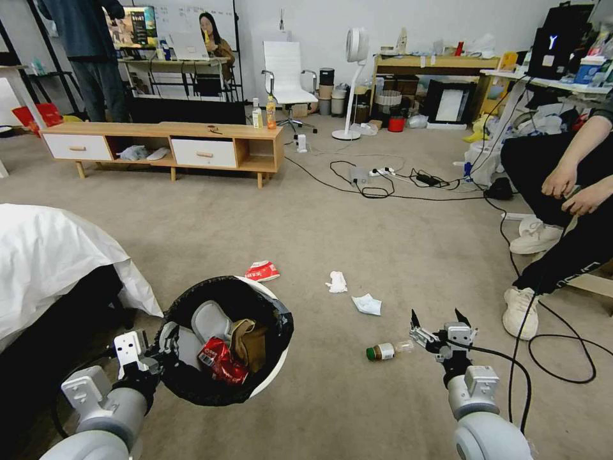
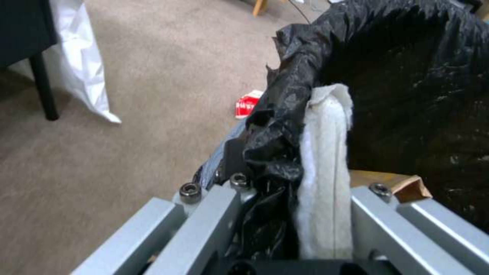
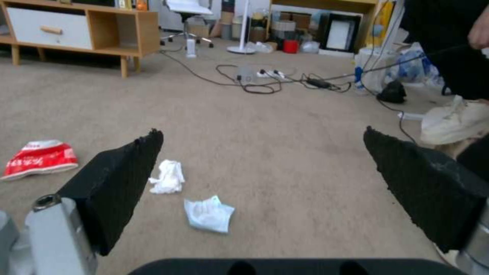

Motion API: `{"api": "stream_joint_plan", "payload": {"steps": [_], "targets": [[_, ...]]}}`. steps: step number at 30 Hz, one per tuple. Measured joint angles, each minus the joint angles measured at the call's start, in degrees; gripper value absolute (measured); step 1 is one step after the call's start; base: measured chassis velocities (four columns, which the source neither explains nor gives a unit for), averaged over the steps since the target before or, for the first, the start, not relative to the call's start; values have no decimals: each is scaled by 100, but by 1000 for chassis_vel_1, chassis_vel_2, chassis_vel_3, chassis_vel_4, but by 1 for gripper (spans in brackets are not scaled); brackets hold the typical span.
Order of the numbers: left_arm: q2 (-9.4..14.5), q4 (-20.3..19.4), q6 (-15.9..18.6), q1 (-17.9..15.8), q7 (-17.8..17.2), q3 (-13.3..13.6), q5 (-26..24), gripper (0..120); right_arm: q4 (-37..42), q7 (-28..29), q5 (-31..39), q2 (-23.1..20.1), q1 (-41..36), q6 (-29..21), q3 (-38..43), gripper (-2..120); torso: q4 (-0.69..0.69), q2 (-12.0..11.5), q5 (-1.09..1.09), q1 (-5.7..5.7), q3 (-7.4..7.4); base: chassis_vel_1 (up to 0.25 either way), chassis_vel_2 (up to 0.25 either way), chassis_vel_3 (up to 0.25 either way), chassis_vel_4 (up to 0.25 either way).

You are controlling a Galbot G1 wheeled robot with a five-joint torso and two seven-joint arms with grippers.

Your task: Pick up the trash bin and place the garbage on the floor into it.

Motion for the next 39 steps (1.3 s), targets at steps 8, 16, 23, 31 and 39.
{"api": "stream_joint_plan", "payload": {"steps": [8, 16, 23, 31, 39], "targets": [[-11, 39, -13, -16, 6, -7, -2, 6, -64, 5, -4, 20, 51, 76, -49, 100, 0, 0, -1, 0, 0, -229, 226, 232, -221], [-16, 47, -17, -42, 6, -4, -2, 6, -113, 31, -20, 12, 94, 127, -57, 100, 2, 0, 2, 1, 3, -186, 196, 189, -190], [-29, 47, -17, -44, 3, -1, -4, 6, -133, 37, -17, 9, 110, 136, -74, 100, 0, 0, 0, 0, 0, 25, -27, -15, 14], [-33, 48, -17, -25, 5, -18, -1, 6, -116, 186, 216, 14, 126, 31, -128, 100, 1, 0, 0, 0, 0, 8, -4, -5, 7], [-38, 40, -17, -7, 3, -22, 0, 6, 258, 1708, 1891, -23, 302, -1303, -327, 100, 1, 0, 0, 0, 0, 0, 0, 0, 0]]}}
